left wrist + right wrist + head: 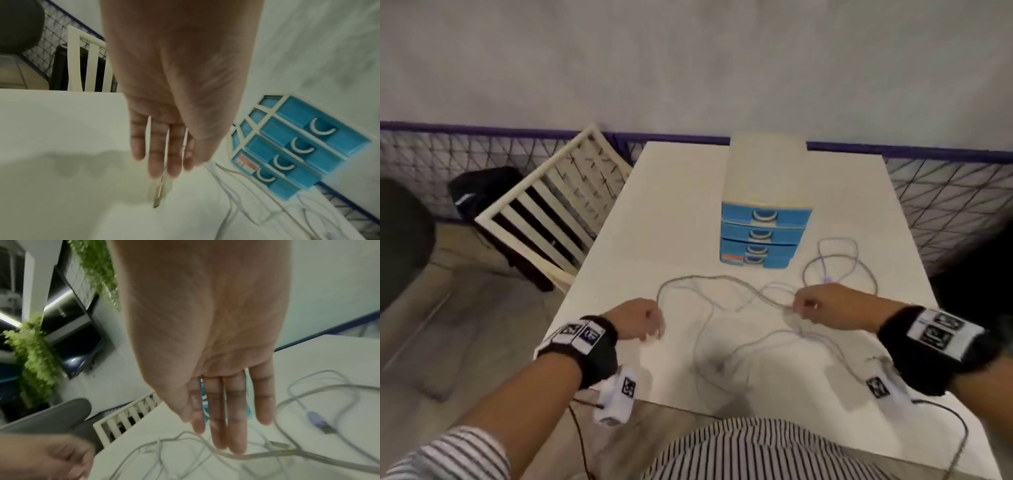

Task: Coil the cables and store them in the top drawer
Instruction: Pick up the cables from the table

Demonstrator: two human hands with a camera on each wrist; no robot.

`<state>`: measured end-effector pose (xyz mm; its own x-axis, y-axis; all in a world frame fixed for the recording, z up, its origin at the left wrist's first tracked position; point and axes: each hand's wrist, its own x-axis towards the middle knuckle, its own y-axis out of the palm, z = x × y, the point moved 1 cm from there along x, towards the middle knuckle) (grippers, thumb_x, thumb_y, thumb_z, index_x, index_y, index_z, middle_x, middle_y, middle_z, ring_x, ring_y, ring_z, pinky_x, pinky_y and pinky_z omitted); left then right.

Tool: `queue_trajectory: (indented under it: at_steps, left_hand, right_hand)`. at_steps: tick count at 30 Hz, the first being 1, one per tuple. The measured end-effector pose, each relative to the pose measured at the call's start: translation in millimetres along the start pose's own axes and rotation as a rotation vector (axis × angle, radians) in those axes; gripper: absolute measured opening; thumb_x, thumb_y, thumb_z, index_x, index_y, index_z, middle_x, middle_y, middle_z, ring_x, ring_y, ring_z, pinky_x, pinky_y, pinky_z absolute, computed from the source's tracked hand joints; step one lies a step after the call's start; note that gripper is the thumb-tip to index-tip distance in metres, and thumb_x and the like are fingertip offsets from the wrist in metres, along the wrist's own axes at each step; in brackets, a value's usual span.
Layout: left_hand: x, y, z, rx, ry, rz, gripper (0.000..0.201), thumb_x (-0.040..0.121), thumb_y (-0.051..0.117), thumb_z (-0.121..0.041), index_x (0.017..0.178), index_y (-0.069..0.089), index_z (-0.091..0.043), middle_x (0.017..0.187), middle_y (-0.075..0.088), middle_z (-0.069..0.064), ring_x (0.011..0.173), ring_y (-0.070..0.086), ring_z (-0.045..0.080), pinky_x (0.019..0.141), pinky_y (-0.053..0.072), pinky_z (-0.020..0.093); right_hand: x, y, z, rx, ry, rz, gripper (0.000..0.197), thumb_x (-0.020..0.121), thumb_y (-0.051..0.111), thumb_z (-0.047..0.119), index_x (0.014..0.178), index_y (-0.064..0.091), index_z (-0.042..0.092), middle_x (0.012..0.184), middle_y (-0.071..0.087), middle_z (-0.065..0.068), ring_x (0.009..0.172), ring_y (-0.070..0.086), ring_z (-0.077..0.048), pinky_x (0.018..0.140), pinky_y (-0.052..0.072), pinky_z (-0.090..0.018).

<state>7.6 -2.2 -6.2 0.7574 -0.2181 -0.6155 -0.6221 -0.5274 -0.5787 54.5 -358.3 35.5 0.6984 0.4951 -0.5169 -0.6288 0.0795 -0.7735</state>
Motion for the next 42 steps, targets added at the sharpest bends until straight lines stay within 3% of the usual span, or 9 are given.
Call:
queue_trajectory:
  at_steps: [3,7,17,23,26,32,36,38,42]
  left_hand:
    - [21,-5,8,0.247,-0.010,-0.228,0.024,0.090,0.044,-0.010,0.104,0.059,-0.022,0.108,0.062,0.009,0.091,0.058,0.023,0.081,0.046,0.031]
    - [29,7,2,0.587,0.013,-0.092,0.046,0.090,0.044,-0.006,0.131,0.046,-0.026,0.129,0.043,0.008,0.111,0.054,0.032,0.092,0.045,0.041]
    - [32,19,8,0.976,0.127,-0.182,0.024,0.087,0.047,-0.003,0.106,0.057,-0.013,0.122,0.046,0.012,0.108,0.047,0.031,0.075,0.037,0.035]
    - [33,8,10,0.562,0.136,-0.414,0.004,0.093,0.048,-0.017,0.090,0.049,-0.017,0.095,0.056,0.006,0.090,0.053,0.029,0.067,0.033,0.033]
    - [28,3,2,0.268,0.076,-0.489,0.013,0.092,0.046,-0.012,0.082,0.042,-0.019,0.084,0.053,0.003,0.079,0.055,0.029,0.066,0.044,0.038]
    - [15,-4,-4,-0.009,0.069,-0.639,0.008,0.092,0.051,-0.017,0.085,0.049,-0.015,0.088,0.064,0.005,0.080,0.059,0.025,0.072,0.050,0.042]
    - [13,-18,-8,-0.218,0.078,-0.774,0.006,0.090,0.057,-0.014,0.086,0.054,-0.011,0.087,0.066,0.005,0.076,0.056,0.018,0.067,0.044,0.016]
    - [10,-26,-14,-0.349,0.094,-0.857,0.006,0.088,0.061,-0.014,0.085,0.056,-0.012,0.079,0.059,0.000,0.071,0.053,0.014,0.063,0.041,0.009]
    - [3,-38,-37,-0.735,0.150,-0.822,0.007,0.086,0.065,-0.010,0.091,0.061,-0.008,0.078,0.060,0.004,0.076,0.062,0.019,0.069,0.056,0.026]
  right_hand:
    - [38,1,24,-0.088,-0.069,-0.059,0.019,0.098,0.044,0.020,0.103,0.061,0.022,0.115,0.065,-0.002,0.101,0.056,-0.022,0.082,0.039,-0.027]
    - [83,19,60,-0.174,-0.149,0.030,0.030,0.095,0.044,0.015,0.118,0.062,0.020,0.124,0.062,-0.006,0.112,0.056,-0.027,0.088,0.041,-0.030]
    - [152,28,123,-0.251,-0.191,-0.046,0.027,0.094,0.047,0.017,0.110,0.069,0.018,0.116,0.065,-0.009,0.101,0.062,-0.030,0.084,0.053,-0.038]
    - [186,34,128,-0.321,-0.151,-0.125,0.024,0.091,0.049,0.007,0.106,0.067,0.011,0.110,0.067,-0.011,0.095,0.065,-0.031,0.076,0.052,-0.035]
    - [197,45,134,-0.339,-0.119,-0.159,0.021,0.093,0.049,0.007,0.106,0.065,0.009,0.109,0.065,-0.012,0.091,0.063,-0.029,0.071,0.047,-0.033]
    - [200,72,141,-0.433,-0.100,-0.246,0.024,0.094,0.044,0.008,0.116,0.055,0.008,0.121,0.051,-0.011,0.114,0.047,-0.029,0.072,0.038,-0.035]
    - [185,63,137,-0.449,-0.168,-0.282,0.025,0.092,0.045,0.003,0.114,0.054,0.009,0.121,0.051,-0.011,0.113,0.049,-0.030,0.079,0.039,-0.036]
    - [170,48,128,-0.179,-0.150,-0.293,0.015,0.093,0.044,0.006,0.104,0.053,0.012,0.111,0.061,-0.014,0.100,0.059,-0.032,0.075,0.043,-0.038]
    - [126,-1,113,0.834,-0.110,-0.242,0.016,0.099,0.043,0.010,0.084,0.047,0.016,0.091,0.073,-0.013,0.080,0.071,-0.028,0.069,0.053,-0.035]
